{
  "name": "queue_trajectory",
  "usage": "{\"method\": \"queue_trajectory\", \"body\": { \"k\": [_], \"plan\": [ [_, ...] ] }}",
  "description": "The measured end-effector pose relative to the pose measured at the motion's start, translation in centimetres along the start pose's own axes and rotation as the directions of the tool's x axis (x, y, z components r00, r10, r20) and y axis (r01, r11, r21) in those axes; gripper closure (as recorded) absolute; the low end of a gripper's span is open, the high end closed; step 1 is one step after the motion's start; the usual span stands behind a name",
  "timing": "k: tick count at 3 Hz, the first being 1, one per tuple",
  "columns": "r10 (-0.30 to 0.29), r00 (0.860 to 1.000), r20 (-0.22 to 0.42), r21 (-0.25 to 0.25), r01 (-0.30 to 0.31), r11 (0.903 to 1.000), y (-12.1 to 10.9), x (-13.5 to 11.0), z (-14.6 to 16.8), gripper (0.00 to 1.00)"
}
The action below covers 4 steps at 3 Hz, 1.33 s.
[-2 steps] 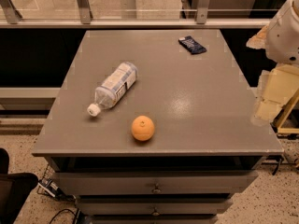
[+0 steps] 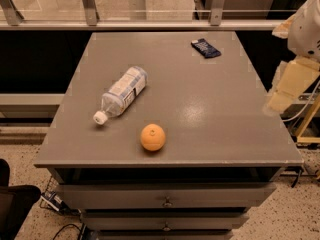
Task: Pick rxbar blueberry
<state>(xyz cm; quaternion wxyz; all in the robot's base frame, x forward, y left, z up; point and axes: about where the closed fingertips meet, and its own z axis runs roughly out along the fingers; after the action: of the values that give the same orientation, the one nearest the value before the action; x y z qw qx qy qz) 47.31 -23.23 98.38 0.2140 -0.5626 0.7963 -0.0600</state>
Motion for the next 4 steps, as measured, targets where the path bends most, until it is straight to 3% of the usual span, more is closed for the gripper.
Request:
{"method": "queue_trajectory", "body": {
  "k": [1,2,3,4],
  "plan": [
    [0.122,0.988,0.092,0.144,-0.134,0.9805,-6.5,1.2,1.8,0.00],
    [0.182,0.960,0.212,0.212,-0.227,0.9504,-10.7,1.7,4.6,0.00],
    [0.196,0.902,0.385,0.234,-0.301,0.9243,-14.5,-0.5,7.6,0.00],
    [0.174,0.817,0.550,0.259,-0.365,0.8943,-18.1,-3.6,9.3,0.00]
  ]
}}
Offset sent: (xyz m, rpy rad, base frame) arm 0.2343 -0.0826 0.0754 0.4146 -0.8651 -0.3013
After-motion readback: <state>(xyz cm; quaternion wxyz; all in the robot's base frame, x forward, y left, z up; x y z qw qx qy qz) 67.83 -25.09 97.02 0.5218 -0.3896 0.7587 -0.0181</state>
